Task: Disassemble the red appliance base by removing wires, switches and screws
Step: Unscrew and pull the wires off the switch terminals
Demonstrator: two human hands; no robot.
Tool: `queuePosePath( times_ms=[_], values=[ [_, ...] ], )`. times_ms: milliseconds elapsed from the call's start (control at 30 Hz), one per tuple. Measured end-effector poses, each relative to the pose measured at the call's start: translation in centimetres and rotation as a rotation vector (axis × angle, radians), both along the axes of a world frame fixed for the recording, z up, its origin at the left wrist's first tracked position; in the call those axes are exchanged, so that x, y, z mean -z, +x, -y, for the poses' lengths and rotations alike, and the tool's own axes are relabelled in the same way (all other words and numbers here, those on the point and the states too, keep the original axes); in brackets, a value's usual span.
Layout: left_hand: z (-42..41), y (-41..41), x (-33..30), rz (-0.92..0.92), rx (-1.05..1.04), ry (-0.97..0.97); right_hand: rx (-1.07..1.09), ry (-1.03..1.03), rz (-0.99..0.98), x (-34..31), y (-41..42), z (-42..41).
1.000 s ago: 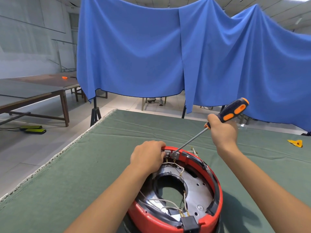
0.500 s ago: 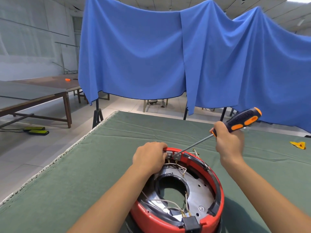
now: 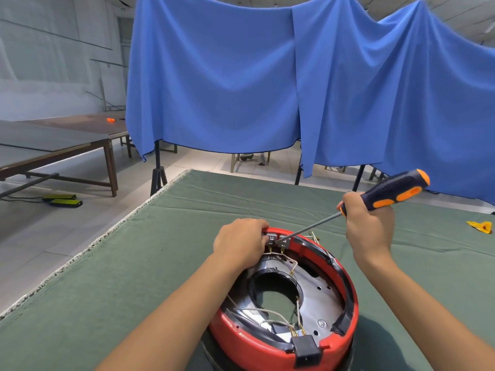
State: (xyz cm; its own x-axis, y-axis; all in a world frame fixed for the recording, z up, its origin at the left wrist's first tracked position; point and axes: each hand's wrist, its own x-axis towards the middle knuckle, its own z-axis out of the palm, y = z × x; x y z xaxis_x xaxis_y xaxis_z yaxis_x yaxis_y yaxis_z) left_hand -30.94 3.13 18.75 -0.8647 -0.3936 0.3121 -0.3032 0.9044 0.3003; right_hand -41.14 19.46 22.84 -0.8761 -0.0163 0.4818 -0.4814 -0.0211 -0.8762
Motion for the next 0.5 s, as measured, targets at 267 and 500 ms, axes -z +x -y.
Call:
queuePosePath(
  times_ms=[267, 500],
  values=[
    [0.0, 0.0, 0.1, -0.002, 0.002, -0.010, 0.053, 0.087, 0.152, -1.4, -2.8, 1.4],
    [-0.1, 0.0, 0.0, 0.007, 0.002, -0.013, 0.026, 0.138, 0.185, -2.6, -3.6, 2.6]
  ],
)
